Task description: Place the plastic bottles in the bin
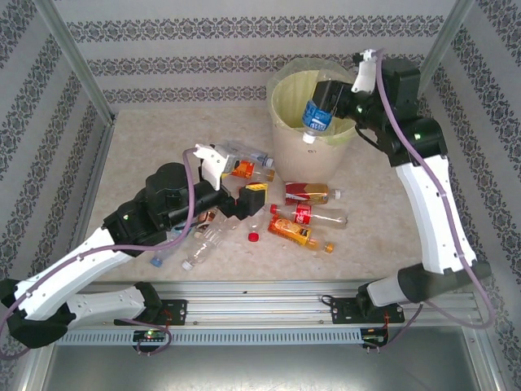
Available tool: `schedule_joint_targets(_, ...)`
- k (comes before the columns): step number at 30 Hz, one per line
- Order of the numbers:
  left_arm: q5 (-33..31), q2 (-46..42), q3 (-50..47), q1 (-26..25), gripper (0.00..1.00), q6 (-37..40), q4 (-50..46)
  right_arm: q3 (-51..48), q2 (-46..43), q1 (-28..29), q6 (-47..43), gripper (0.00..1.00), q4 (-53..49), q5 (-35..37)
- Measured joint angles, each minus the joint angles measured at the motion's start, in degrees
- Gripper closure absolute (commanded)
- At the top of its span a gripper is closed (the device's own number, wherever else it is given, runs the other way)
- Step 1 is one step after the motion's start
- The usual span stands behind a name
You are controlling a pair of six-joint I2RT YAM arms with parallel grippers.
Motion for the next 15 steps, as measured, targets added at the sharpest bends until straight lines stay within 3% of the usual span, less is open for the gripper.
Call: schedule_joint_targets(15, -5.5, -3.0, 2.1, 0.0, 0.00, 3.3, -12.8, 24.7, 26.8, -1.9, -2.4, 0.44, -10.9, 4.8)
